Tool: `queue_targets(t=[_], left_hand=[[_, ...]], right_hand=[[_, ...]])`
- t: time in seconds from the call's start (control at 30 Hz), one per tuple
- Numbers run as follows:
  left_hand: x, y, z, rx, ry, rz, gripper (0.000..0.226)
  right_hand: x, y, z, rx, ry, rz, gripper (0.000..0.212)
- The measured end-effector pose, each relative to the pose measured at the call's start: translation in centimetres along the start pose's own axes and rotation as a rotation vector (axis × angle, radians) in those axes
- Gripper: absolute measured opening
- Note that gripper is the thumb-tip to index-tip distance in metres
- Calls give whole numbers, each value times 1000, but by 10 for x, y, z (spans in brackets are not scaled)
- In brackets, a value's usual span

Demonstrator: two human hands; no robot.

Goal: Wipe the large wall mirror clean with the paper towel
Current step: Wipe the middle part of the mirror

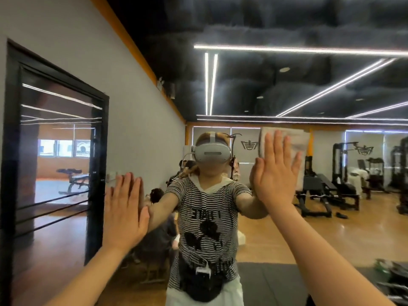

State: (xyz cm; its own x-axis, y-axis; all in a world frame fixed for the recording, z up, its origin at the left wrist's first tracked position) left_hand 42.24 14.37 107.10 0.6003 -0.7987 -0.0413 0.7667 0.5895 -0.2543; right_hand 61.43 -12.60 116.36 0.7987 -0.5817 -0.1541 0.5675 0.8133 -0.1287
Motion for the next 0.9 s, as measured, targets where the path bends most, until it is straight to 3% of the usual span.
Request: queue_targets(t=[0.27,0.47,0.67,0.9], left_hand=[[1,2,2,6,-11,-3,72],[1,3,0,29,-6,5,74],[1,1,1,50,4,4,72],[-2,2,1,47,11,-23,72]], right_hand=[[-1,-3,1,-2,19,19,60],[-50,14,-9,61,327,137,60],[-125,43,-17,-42,106,116,59],[-81,33,-13,-85,-241,15,56]])
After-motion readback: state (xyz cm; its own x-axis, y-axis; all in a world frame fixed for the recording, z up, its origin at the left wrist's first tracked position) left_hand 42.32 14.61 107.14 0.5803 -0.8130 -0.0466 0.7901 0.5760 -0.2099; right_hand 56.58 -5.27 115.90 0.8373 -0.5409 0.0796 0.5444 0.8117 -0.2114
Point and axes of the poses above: each hand's wrist, its own z-axis towards the middle knuckle, its own y-axis out of the palm, x = y × z, the point moved 5 cm from there along z, towards the middle knuckle, and after that the axes turned 8 degrees about z, right-handed, at the moved point
